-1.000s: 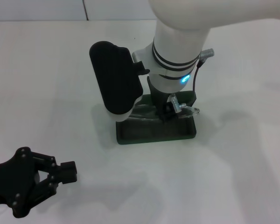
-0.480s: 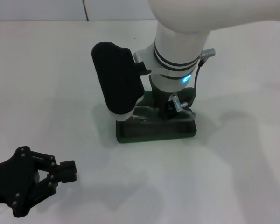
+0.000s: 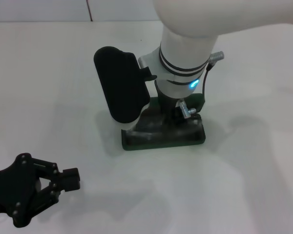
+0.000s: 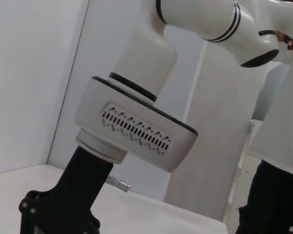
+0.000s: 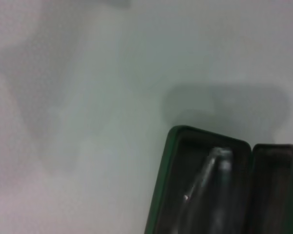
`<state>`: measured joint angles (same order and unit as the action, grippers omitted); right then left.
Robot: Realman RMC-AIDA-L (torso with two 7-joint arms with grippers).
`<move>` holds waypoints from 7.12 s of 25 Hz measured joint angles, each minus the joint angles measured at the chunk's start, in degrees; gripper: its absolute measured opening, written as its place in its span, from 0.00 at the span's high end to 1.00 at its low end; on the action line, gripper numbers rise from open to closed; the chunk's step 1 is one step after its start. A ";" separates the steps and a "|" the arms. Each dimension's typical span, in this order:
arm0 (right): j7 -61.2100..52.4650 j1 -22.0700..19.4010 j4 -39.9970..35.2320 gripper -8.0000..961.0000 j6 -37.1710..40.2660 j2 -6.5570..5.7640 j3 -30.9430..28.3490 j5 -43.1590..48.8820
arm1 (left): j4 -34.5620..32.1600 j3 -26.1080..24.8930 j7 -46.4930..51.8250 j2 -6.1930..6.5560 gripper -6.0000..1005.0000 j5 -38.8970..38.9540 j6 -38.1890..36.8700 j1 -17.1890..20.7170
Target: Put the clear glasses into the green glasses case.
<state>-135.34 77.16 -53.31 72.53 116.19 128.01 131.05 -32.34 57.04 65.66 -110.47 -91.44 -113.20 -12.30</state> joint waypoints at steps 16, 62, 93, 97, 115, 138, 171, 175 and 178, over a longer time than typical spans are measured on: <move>-2.86 -7.32 -11.78 0.80 3.49 0.00 -0.75 6.03 | 0.08 -1.49 -0.16 -0.22 0.85 -0.01 0.00 0.12; 34.87 -70.36 -23.87 0.81 24.23 -0.72 -79.95 -47.17 | -3.02 -11.32 16.67 -5.53 0.79 -10.25 17.24 -24.72; 51.16 -67.99 4.06 0.81 33.57 -1.06 -94.24 -51.15 | 7.61 -4.48 19.77 -8.95 0.80 -18.93 38.90 -34.31; 51.32 -67.85 4.93 0.81 33.73 -1.05 -94.51 -50.23 | 7.64 -4.48 19.68 -8.96 0.81 -18.96 39.98 -33.75; 52.81 -67.30 7.61 0.81 33.68 -1.06 -94.01 -49.64 | 8.41 -3.14 19.50 -9.03 0.81 -19.04 40.03 -33.56; 54.95 -66.25 11.30 0.81 34.00 -1.14 -94.11 -48.16 | 8.90 -2.17 16.76 -9.25 0.81 -18.72 35.68 -29.51; 65.81 -58.90 18.78 0.71 38.40 -0.52 -85.35 -38.68 | -2.12 -0.37 10.83 -5.68 0.68 6.56 -1.42 -14.57; 65.71 -57.01 19.18 0.64 38.31 -0.12 -80.22 -39.14 | -2.98 -0.21 10.55 -4.59 0.60 2.94 -1.45 -13.31; 65.84 -55.24 19.38 0.58 38.25 0.01 -77.09 -39.47 | -2.58 -0.40 9.99 -4.12 0.53 1.81 -1.35 -12.58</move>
<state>-69.50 21.92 -33.92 110.78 116.20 50.93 91.58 -34.92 56.63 75.64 -114.60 -89.63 -114.54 -24.88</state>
